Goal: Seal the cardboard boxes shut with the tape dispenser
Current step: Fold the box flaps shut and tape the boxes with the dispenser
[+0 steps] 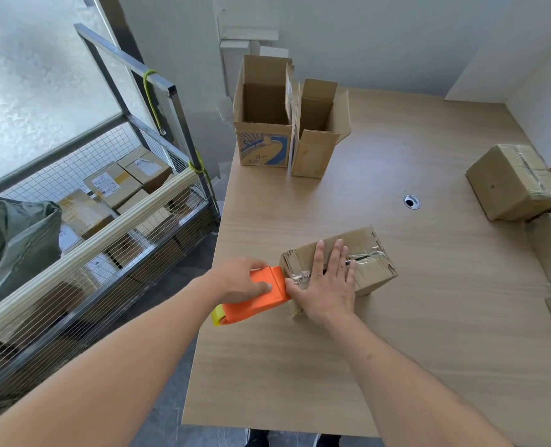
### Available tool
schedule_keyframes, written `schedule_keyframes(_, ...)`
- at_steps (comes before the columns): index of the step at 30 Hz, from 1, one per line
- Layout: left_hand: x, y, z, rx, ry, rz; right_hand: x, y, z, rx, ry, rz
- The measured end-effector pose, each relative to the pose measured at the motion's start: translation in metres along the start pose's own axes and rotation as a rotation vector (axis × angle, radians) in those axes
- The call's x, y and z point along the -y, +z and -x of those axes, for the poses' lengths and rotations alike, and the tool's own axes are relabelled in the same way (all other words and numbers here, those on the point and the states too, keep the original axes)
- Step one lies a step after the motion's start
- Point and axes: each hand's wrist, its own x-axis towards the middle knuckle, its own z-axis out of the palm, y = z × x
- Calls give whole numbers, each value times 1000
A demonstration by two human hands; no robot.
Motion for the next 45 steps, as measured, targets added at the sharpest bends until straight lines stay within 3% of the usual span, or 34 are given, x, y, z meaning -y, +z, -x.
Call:
schedule_keyframes(5, -13, -12, -9, 1, -33, -76, 3, -1, 1, -8, -4, -10)
schedule_keyframes(10, -14, 9, -8, -8, -97, -424, 2, -1, 3, -13, -16, -21)
schedule_keyframes(17, 32, 23, 2, -231, -97, -229, -1, -3, -1, -14, -60, -9)
schedule_keyframes(21, 42, 12, 5, -333, -9, -153, -17, -16, -11, 53, -175, 28)
schedule_keyframes(29, 50, 12, 26, -429, 239, 309, -44, -36, -13, 106, -453, 64)
schedule_keyframes(32, 47, 10, 30, -474, 369, 338, -55, -40, -11, 169, -527, 45)
schedule_keyframes(35, 40, 8, 32, -553, 451, 253, -59, -50, -10, 272, -542, -270)
schedule_keyframes(39, 28, 10, 37, -594, 436, 200, -54, -71, -3, 168, -406, -914)
schedule_keyframes(43, 11, 8, 43, -574, 458, 172, -44, -82, 3, 229, -464, -1077)
schedule_keyframes(45, 4, 6, 46, -565, 496, 168, -41, -85, 4, 152, -454, -1081)
